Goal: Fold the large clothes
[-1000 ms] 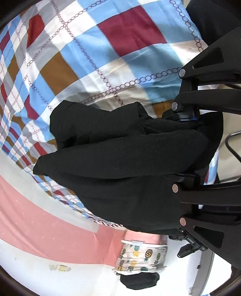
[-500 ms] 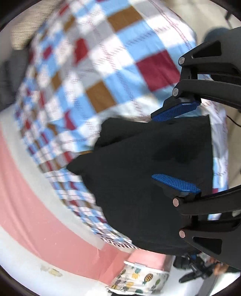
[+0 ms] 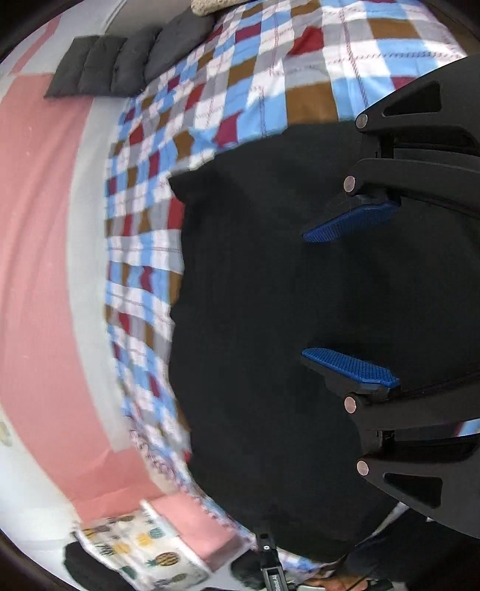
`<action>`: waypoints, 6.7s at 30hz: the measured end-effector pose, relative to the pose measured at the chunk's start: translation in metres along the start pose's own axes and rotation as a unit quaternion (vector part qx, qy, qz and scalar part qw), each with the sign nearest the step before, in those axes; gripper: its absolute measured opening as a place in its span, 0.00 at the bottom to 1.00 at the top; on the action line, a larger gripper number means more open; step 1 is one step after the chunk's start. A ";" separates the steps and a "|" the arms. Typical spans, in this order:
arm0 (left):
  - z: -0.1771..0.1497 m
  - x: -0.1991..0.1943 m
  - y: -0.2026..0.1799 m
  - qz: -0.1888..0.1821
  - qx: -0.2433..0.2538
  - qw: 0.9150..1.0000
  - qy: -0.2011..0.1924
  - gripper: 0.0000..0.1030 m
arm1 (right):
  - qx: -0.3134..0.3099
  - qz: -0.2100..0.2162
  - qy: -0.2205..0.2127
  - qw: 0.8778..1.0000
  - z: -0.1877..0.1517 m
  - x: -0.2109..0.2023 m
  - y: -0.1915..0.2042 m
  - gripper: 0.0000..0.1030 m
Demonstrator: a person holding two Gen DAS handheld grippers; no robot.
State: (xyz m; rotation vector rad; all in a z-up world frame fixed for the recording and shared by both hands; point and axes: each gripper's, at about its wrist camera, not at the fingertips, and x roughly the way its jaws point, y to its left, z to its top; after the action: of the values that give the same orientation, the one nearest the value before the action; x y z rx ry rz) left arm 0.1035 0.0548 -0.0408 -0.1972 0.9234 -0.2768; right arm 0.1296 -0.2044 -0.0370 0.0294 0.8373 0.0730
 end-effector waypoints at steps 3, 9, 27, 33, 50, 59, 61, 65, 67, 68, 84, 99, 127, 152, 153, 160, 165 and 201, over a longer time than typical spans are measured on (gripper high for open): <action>-0.002 0.028 0.009 0.024 0.011 1.000 0.006 0.46 | 0.015 -0.008 0.000 1.000 -0.005 0.019 -0.015 0.59; 0.012 0.029 0.022 0.041 0.003 0.999 0.003 0.46 | 0.032 -0.021 0.016 0.999 0.010 0.019 -0.034 0.59; 0.065 0.095 0.074 0.119 -0.018 0.991 -0.051 0.46 | 0.123 -0.024 0.039 0.991 0.047 0.100 -0.099 0.58; 0.073 0.096 0.074 0.128 -0.016 0.991 -0.031 0.46 | 0.116 -0.040 0.051 0.991 0.049 0.103 -0.098 0.59; 0.110 0.158 -0.050 0.055 0.084 0.994 0.046 0.48 | 0.068 0.008 0.109 0.992 0.102 0.142 -0.035 0.58; 0.108 0.108 -0.027 0.083 0.088 0.993 0.004 0.48 | 0.080 0.010 0.047 0.996 0.085 0.072 -0.061 0.58; 0.102 0.085 0.001 0.104 0.074 0.992 -0.014 0.48 | 0.098 0.011 0.038 0.994 0.066 0.055 -0.080 0.58; 0.083 0.075 0.070 0.153 0.014 0.988 0.003 0.46 | 0.145 -0.026 0.077 0.986 0.021 0.060 -0.126 0.59; 0.078 0.072 0.092 0.135 -0.024 0.991 0.009 0.38 | 0.189 0.005 0.072 0.979 0.016 0.061 -0.142 0.59; 0.079 0.066 0.093 0.138 -0.029 0.990 0.006 0.35 | 0.193 -0.004 0.069 0.979 0.020 0.056 -0.141 0.59; -0.015 0.004 0.116 0.129 -0.086 0.988 -0.018 0.62 | 0.211 -0.010 0.068 0.975 -0.049 0.009 -0.126 0.58; -0.027 -0.043 0.060 0.150 -0.044 0.987 -0.035 0.60 | 0.165 -0.023 0.052 0.985 -0.050 -0.031 -0.091 0.57; -0.003 0.014 0.138 0.062 -0.135 0.989 0.025 0.82 | 0.234 0.067 0.086 0.966 -0.047 0.028 -0.140 0.86; 0.004 0.056 0.127 0.021 -0.128 0.989 0.075 0.76 | 0.265 0.183 0.121 0.939 -0.035 0.083 -0.146 0.65; 0.005 0.057 0.125 0.029 -0.122 0.989 0.076 0.75 | 0.263 0.178 0.124 0.940 -0.033 0.085 -0.144 0.65; 0.010 0.040 0.100 0.072 -0.083 0.992 0.056 0.42 | 0.255 0.146 0.114 0.949 -0.021 0.059 -0.137 0.40; 0.022 0.010 0.091 0.071 -0.077 0.994 0.032 0.31 | 0.243 0.137 0.088 0.956 -0.010 0.024 -0.126 0.33; 0.076 -0.079 0.078 0.035 -0.044 0.996 -0.072 0.29 | 0.176 0.168 0.009 0.970 0.063 -0.022 -0.068 0.32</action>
State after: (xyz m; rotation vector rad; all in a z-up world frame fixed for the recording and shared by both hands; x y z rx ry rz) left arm 0.1315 0.1572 0.0421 -0.2621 0.7990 -0.1545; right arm 0.1654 -0.2741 0.0174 0.5060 0.8488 0.2433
